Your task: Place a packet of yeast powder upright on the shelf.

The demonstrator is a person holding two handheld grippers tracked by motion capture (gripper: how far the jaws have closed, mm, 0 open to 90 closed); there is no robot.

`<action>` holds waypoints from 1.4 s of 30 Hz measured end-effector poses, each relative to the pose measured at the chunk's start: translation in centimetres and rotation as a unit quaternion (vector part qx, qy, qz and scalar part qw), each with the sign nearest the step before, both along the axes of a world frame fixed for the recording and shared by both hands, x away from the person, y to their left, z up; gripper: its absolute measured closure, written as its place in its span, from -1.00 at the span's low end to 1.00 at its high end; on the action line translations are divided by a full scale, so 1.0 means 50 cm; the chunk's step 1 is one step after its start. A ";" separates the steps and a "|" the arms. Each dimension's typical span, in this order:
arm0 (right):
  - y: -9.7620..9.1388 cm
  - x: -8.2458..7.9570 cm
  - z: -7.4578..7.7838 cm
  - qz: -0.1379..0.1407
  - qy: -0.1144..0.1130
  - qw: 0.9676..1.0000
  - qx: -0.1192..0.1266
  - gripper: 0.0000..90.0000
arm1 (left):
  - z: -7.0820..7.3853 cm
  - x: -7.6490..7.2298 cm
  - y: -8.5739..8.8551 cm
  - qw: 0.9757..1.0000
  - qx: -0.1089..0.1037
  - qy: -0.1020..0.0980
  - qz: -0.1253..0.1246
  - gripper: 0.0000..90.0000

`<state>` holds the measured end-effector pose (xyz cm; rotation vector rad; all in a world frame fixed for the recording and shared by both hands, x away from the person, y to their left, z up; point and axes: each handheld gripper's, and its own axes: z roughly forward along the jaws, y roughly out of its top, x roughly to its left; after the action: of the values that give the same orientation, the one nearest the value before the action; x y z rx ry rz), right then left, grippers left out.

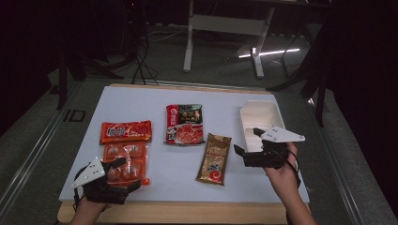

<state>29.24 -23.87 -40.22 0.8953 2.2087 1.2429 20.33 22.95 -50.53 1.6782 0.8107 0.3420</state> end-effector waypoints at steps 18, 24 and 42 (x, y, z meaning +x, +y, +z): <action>0.042 0.106 -0.039 -0.010 0.056 0.998 -0.014 -0.78 | -0.006 0.006 -0.005 0.999 0.030 0.021 -0.008 -0.96; 0.059 0.137 -0.055 -0.022 0.081 0.996 -0.027 -0.74 | -0.006 0.006 -0.006 0.999 0.030 0.019 -0.010 -0.96; 0.103 0.221 -0.165 -0.066 0.191 0.978 -0.059 -0.61 | -0.008 0.007 -0.008 0.999 0.035 0.026 -0.016 -0.96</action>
<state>40.29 -18.72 -48.45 1.2974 2.4340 0.9264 20.70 22.56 -50.94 1.7691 0.8173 0.3099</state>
